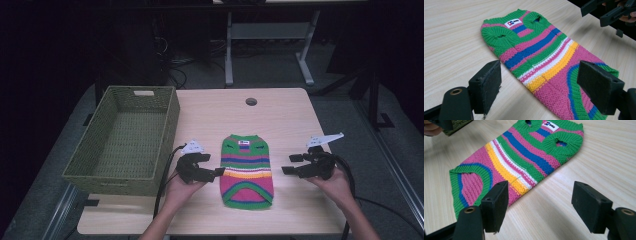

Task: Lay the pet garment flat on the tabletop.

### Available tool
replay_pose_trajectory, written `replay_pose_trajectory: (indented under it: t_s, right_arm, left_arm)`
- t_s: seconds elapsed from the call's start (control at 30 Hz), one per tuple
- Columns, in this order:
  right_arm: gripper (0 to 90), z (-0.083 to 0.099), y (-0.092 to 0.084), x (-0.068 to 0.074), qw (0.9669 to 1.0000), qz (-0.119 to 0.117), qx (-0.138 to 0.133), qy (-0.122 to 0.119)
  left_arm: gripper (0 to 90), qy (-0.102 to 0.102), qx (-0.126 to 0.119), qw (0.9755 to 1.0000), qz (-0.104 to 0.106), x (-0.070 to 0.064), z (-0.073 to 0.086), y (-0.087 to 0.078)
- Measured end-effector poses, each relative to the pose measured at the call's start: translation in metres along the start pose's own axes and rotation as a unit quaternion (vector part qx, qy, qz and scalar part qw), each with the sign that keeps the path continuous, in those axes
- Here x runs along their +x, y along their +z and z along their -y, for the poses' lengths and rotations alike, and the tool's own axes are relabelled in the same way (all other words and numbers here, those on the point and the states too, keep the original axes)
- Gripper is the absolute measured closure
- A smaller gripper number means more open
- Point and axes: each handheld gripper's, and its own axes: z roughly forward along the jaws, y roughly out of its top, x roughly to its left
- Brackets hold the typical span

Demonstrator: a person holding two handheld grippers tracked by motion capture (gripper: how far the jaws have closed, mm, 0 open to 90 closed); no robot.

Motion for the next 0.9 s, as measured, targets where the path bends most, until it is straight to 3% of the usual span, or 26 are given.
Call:
replay_pose_trajectory:
  t_s: [0.2, 0.5, 0.9]
  right_arm:
    - [28.3, 0.008, -0.005, 0.000, 1.0000, 0.004, -0.002, 0.003]
    - [27.6, 0.021, -0.010, 0.002, 0.9999, 0.010, 0.006, 0.007]
    - [27.7, 0.035, -0.018, 0.010, 0.9999, 0.014, 0.000, -0.007]
  left_arm:
    - [18.3, -0.009, -0.003, 0.9999, 0.009, -0.005, 0.002, -0.002]
    - [18.2, 0.017, 0.003, 0.9998, 0.003, -0.015, 0.003, -0.007]
    - [18.1, 0.021, 0.006, 0.9997, 0.006, -0.018, 0.011, -0.012]
